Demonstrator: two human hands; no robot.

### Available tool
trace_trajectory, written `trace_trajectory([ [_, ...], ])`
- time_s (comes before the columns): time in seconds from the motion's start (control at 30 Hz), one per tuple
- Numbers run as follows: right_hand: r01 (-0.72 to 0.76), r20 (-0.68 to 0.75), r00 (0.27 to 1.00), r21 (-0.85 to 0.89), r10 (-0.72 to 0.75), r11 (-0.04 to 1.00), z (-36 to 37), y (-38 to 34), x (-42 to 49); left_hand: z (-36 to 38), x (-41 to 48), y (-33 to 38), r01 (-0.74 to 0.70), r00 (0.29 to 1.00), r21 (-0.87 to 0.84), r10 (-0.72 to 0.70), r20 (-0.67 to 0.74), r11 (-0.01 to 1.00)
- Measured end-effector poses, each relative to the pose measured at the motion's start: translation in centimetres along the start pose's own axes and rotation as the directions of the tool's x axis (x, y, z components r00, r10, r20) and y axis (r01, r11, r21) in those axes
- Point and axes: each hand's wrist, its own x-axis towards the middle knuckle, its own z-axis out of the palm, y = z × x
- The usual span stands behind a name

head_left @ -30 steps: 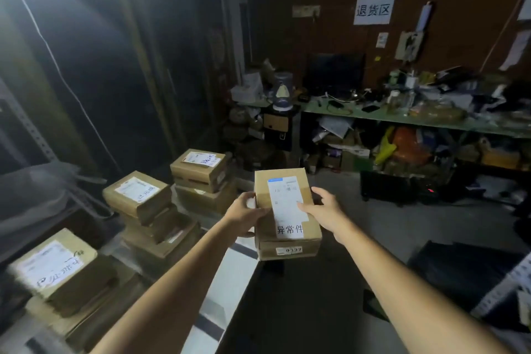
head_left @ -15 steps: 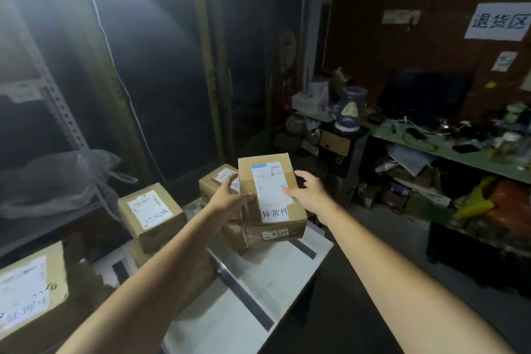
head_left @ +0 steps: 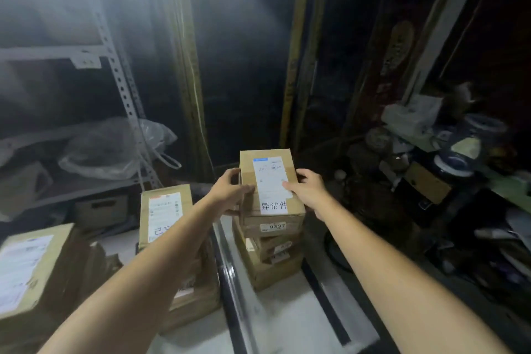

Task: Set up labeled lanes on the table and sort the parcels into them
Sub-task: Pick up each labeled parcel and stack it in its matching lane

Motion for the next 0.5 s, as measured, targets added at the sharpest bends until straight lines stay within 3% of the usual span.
trace_trajectory([
  [0.3,-0.003,0.312,0.949,-0.138,0.046,0.990,-1.5,0.7,10.3,3.9,3.7,0.0,0.134,0.968,-0.018,-0.135,-0.211,0.991],
  [0.5,0.031,0.405,0.913,-0.208,0.057,0.978,-2.8,-0.4,12.1,5.0,3.3,0.9,0.219,0.948,-0.047,-0.224,-0.226,0.975],
])
